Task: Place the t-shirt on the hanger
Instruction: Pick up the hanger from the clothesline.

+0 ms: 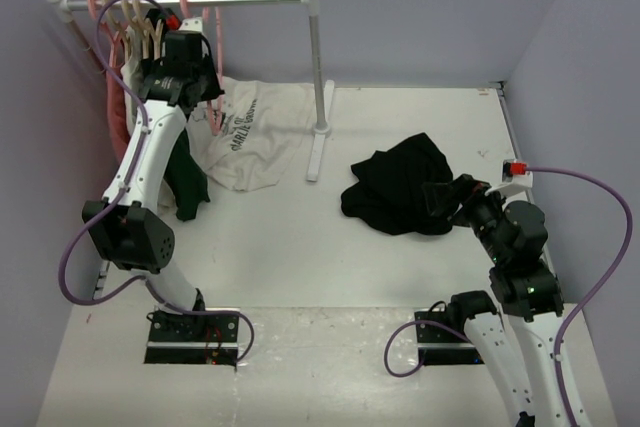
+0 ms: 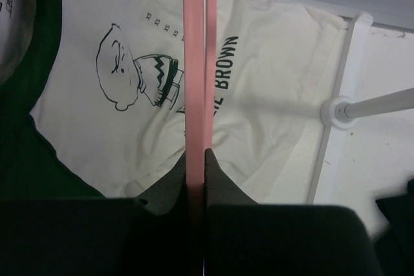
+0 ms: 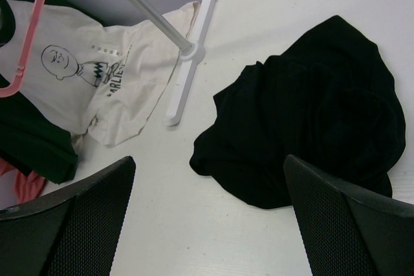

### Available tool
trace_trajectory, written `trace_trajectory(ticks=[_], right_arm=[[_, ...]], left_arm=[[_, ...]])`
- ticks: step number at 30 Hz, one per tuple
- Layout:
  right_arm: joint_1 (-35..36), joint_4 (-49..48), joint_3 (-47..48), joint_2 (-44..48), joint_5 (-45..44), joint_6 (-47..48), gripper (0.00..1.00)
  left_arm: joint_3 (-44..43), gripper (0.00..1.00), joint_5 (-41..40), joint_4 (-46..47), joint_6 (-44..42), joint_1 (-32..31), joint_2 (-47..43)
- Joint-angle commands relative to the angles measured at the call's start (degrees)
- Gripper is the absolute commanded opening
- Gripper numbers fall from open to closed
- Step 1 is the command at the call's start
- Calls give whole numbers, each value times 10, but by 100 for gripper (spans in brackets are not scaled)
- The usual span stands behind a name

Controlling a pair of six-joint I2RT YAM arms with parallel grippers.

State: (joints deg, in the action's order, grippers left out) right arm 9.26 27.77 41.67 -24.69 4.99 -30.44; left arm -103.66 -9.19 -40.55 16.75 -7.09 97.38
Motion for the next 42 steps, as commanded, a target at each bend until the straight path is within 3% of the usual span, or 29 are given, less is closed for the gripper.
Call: trace_trajectory(ticks=[1,7,16,22,26,32,35,37,39,42], right_arm=[[-2,-25,-3,-5,-8,5,99],[-2,-35,-7,-11,-5,1,99],[-2,-36,-3,-14,-8,2,99],[-2,-35,-1,-13,-8,2,99],[-2,-40,1,-23,-5,0,99],[-2,-35,36,-154,5,7,99],[1,-13,68,-263,-26,22,88],[12,5,105,-360,-93,34,80],[21,17,131,-417,-137,40,64],[26,8,151,-508,-158,41,52]], left_arm=[[-57,0,17,-32,-17,3,-21],[-82,0,31,-41,-23,3,-62],[-15,0,38,-16,-24,3,-133],[74,0,72,-7,-19,3,-208],[192,0,141,8,-18,2,-276],[371,0,211,36,-15,1,-406],[435,0,282,51,-14,1,-448],[482,0,358,78,-15,1,-472],[503,0,402,92,-14,0,-485],[539,0,427,129,-7,-3,-500]])
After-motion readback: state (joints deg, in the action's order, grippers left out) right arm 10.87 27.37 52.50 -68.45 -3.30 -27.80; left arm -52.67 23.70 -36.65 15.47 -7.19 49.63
